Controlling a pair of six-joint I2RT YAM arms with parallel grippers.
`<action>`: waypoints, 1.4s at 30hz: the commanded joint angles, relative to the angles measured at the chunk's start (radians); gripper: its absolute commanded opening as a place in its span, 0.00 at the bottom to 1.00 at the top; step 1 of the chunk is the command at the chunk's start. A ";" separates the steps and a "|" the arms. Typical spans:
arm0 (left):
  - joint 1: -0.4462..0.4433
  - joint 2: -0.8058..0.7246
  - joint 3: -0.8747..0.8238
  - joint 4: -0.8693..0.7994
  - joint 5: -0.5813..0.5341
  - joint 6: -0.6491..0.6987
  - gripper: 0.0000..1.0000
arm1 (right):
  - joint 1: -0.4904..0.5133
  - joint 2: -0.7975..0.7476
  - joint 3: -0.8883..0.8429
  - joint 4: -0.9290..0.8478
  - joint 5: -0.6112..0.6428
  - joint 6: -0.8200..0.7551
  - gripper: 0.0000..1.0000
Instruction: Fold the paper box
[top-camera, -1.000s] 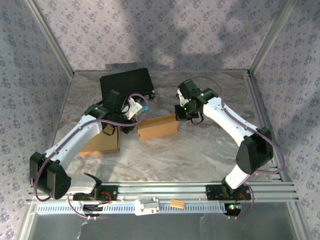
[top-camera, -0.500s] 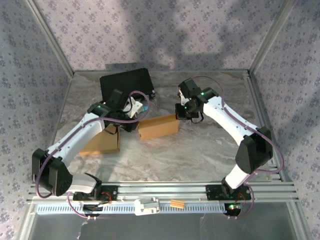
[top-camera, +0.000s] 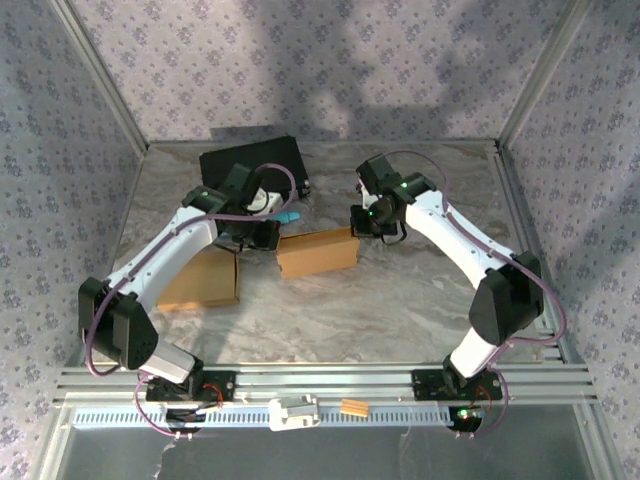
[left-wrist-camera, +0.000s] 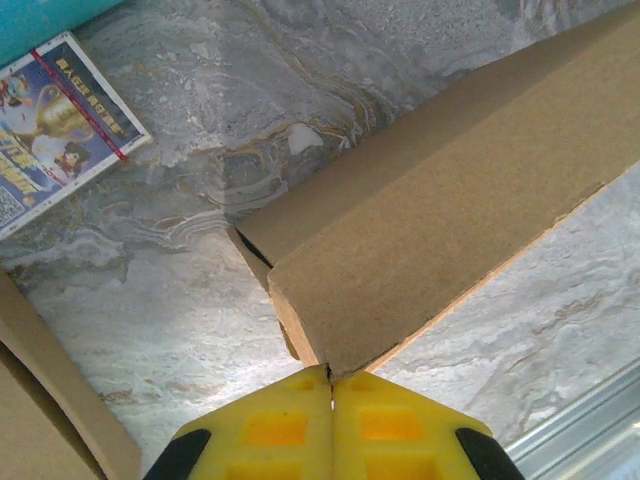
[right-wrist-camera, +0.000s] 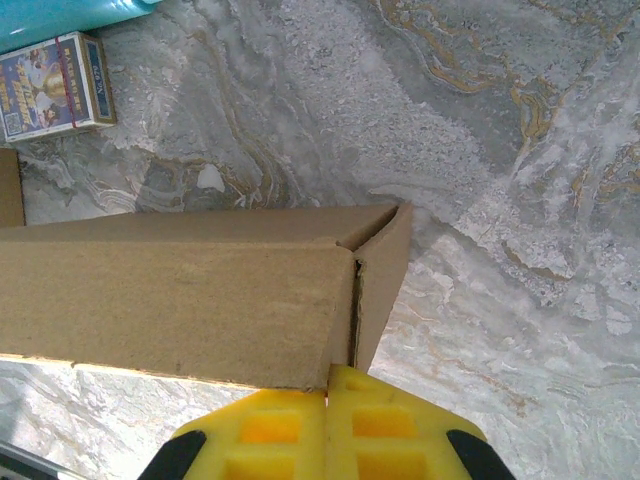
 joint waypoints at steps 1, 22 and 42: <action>0.006 0.021 0.065 -0.046 0.107 -0.053 0.00 | -0.005 0.014 0.037 -0.028 -0.070 -0.027 0.00; 0.070 0.103 0.131 -0.111 0.248 -0.130 0.00 | -0.043 0.081 0.110 -0.090 -0.152 -0.108 0.00; 0.069 0.019 -0.061 0.021 0.210 -0.056 0.00 | -0.035 0.047 0.021 -0.032 -0.099 -0.125 0.00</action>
